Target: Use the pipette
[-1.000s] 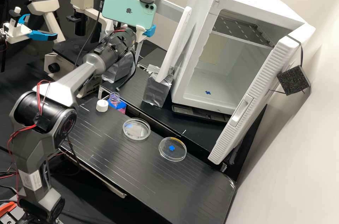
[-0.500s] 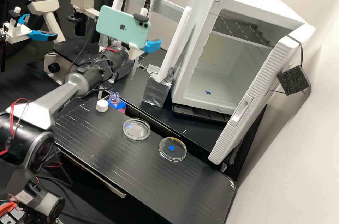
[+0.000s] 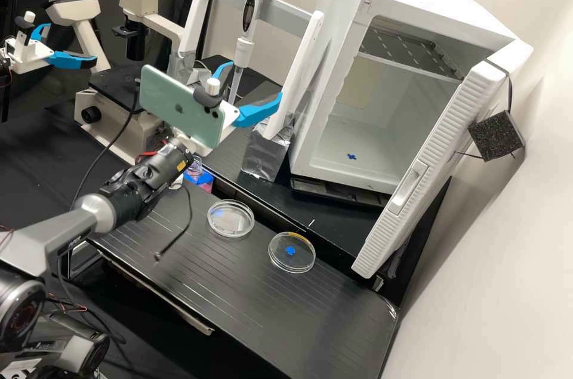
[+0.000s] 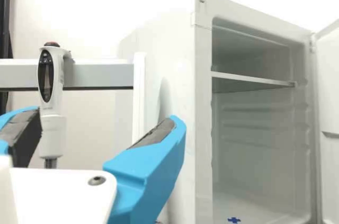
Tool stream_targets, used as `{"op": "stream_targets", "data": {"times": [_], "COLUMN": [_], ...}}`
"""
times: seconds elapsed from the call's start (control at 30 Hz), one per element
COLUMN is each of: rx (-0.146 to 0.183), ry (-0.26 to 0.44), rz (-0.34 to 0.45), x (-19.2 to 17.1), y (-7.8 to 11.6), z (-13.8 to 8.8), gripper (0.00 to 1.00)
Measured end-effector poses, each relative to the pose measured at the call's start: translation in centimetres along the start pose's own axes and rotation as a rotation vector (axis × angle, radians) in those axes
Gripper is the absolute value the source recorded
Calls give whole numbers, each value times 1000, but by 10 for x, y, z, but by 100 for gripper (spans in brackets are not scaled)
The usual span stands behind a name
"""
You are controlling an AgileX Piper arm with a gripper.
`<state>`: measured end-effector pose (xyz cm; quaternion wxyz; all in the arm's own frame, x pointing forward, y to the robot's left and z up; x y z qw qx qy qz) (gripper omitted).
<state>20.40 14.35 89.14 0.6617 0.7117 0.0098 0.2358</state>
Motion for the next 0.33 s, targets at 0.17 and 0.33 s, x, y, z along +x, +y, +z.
{"op": "stream_targets", "data": {"times": [0.17,0.33], "rx": [54,58], "ry": [55,22], "rz": [38,10], "x": [-11,-14], "y": [-15,-24], "z": [18,33], "gripper": [100,100]}}
